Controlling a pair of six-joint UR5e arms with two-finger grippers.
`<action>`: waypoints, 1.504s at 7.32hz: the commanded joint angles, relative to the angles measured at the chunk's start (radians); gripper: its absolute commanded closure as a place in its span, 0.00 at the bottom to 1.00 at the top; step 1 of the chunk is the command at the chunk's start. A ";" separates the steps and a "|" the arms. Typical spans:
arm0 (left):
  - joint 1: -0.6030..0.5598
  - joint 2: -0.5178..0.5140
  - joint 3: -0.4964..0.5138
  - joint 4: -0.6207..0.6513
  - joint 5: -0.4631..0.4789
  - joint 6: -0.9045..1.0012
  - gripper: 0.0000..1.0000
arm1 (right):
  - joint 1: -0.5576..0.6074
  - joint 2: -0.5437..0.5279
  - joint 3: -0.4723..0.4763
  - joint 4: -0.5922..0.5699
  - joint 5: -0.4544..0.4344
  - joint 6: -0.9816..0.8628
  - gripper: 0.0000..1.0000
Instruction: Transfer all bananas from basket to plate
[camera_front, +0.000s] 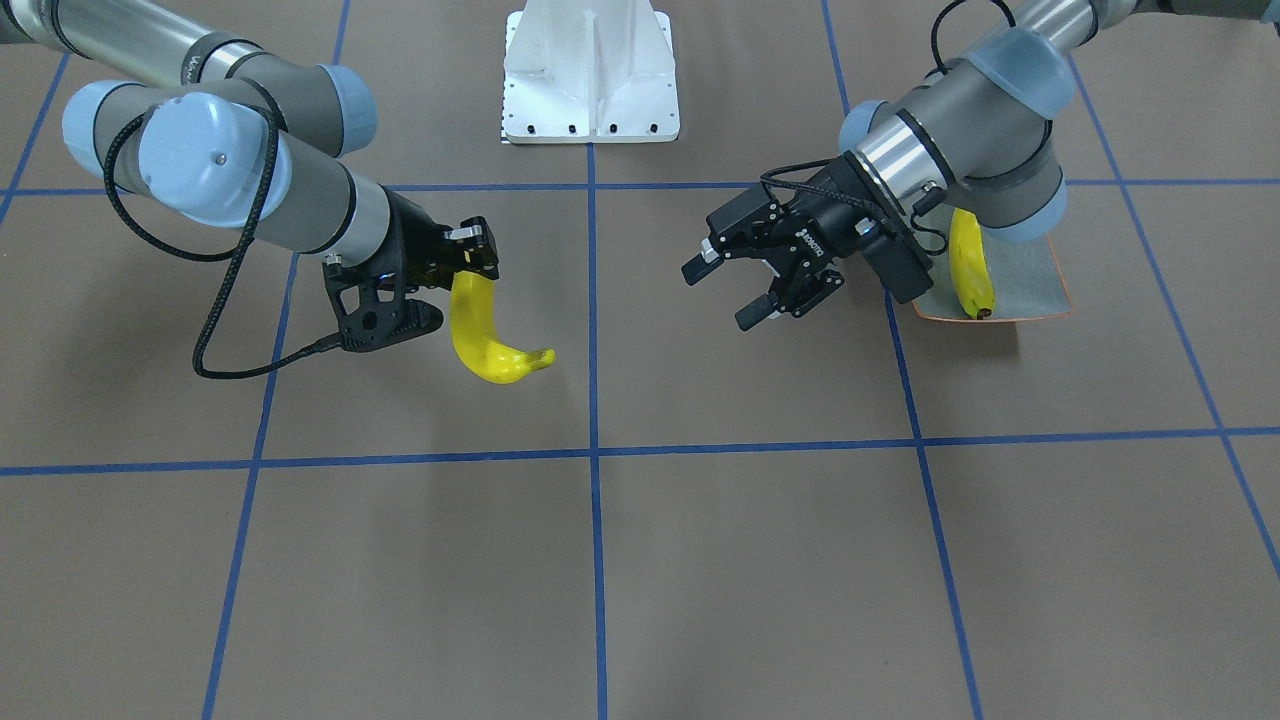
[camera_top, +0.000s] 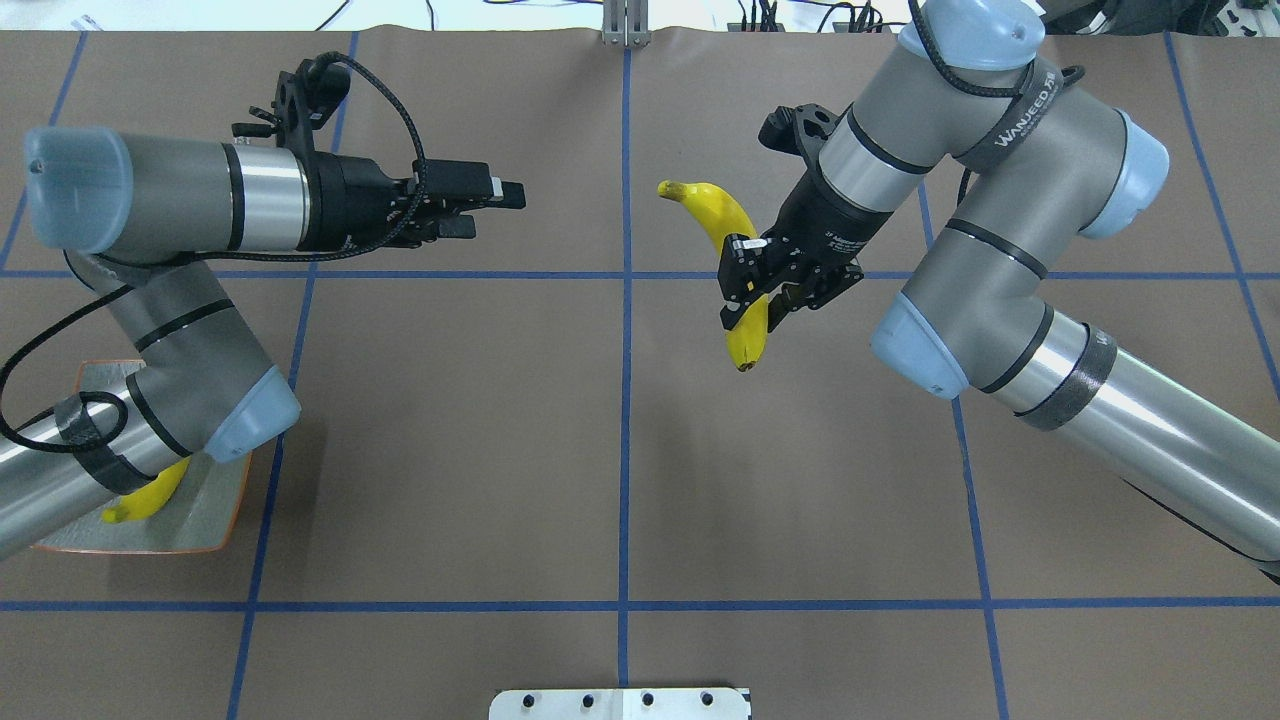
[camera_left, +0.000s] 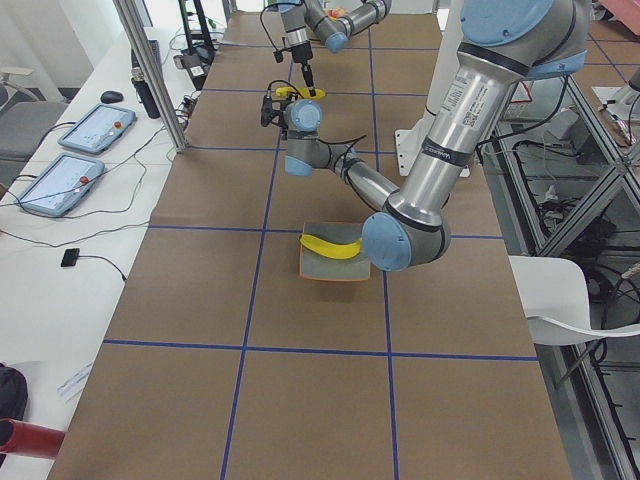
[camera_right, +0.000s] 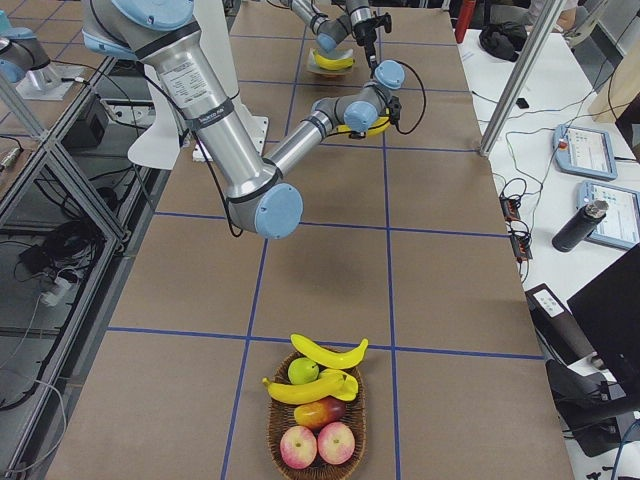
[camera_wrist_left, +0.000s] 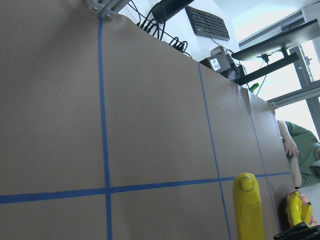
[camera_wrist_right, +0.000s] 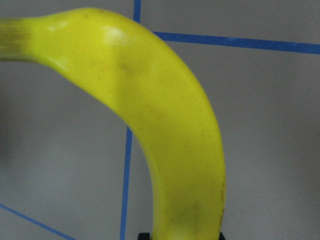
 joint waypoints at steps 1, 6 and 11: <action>0.105 -0.018 0.041 -0.076 0.144 -0.015 0.00 | -0.033 0.044 0.004 0.016 -0.002 0.087 1.00; 0.164 -0.059 0.066 -0.085 0.231 -0.061 0.00 | -0.109 0.058 -0.002 0.043 -0.077 0.224 1.00; 0.179 -0.112 0.139 -0.084 0.262 -0.073 0.00 | -0.129 0.065 0.013 0.045 -0.077 0.238 1.00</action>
